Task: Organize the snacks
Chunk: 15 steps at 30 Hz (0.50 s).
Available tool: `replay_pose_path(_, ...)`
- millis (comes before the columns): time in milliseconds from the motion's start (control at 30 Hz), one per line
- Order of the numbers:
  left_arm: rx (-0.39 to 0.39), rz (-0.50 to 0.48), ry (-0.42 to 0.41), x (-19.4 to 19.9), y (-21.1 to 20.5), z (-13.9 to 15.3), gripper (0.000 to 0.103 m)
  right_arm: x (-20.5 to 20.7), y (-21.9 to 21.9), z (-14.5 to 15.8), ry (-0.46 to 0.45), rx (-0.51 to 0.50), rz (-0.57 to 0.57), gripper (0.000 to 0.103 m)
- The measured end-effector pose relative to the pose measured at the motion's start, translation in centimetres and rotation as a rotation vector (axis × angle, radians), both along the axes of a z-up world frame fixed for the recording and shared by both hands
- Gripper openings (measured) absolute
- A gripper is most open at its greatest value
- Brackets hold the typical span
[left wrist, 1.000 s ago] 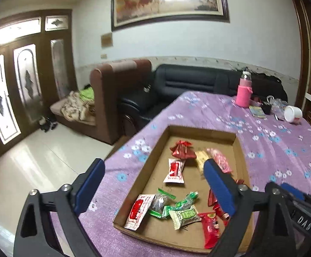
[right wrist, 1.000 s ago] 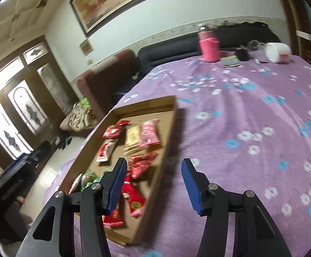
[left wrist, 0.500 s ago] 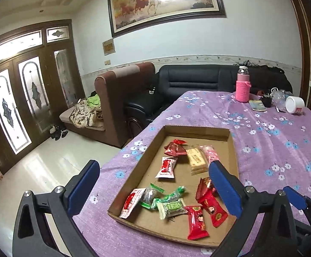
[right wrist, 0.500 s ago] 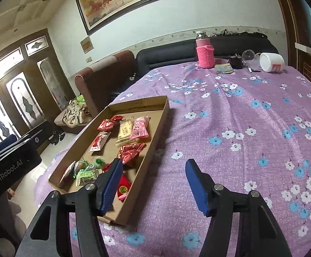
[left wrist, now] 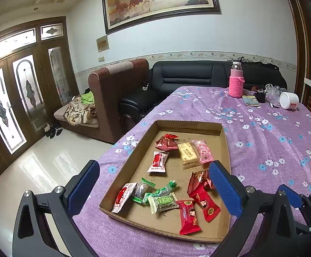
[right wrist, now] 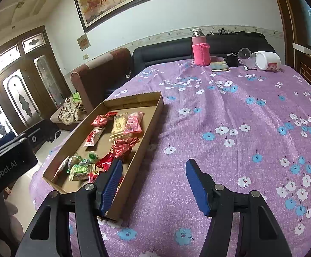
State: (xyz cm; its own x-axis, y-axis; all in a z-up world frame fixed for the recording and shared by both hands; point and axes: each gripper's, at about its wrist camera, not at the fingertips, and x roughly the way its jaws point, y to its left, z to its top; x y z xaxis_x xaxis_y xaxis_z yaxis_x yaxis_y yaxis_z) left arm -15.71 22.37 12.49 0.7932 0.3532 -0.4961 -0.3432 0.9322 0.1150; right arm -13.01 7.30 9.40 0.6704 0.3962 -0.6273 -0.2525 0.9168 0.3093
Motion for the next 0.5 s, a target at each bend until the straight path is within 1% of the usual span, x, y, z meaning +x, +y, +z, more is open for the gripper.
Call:
replay_pose_path(133,0.006,0.019,-0.021,-0.2,0.2,0.0,0.102,0.0,0.4,-0.1,-0.001,-0.014,0.008,0.066)
replay_pose_path(200,0.021,0.051,-0.057,-0.7,0.3,0.2,0.102,-0.1,0.6,-0.1,-0.009,-0.025,0.012,0.066)
replay_pose_path(233,0.030,0.084,-0.081,-1.1,0.3,0.5,0.102,-0.2,0.7,-0.1,-0.017,-0.034,0.014,0.066)
replay_pose_path(300,0.031,0.141,-0.117,-1.9,0.7,0.8,0.102,-0.5,1.1,0.0,-0.039,-0.053,0.018,0.066)
replay_pose_path(333,0.023,0.153,-0.133,-2.3,0.8,0.9,0.102,-0.7,1.3,0.1,-0.050,-0.061,0.019,0.066)
replay_pose_path(367,0.009,0.159,-0.155,-2.8,1.0,0.9,0.102,-0.8,1.4,0.2,-0.059,-0.067,0.021,0.066)
replay_pose_path(433,-0.011,0.138,-0.188,-3.2,1.2,0.9,0.103,-0.9,1.6,0.2,-0.068,-0.079,0.027,0.066)
replay_pose_path(500,-0.028,0.114,-0.167,-3.0,1.3,0.7,0.103,-0.9,1.8,0.1,-0.068,-0.087,0.035,0.066)
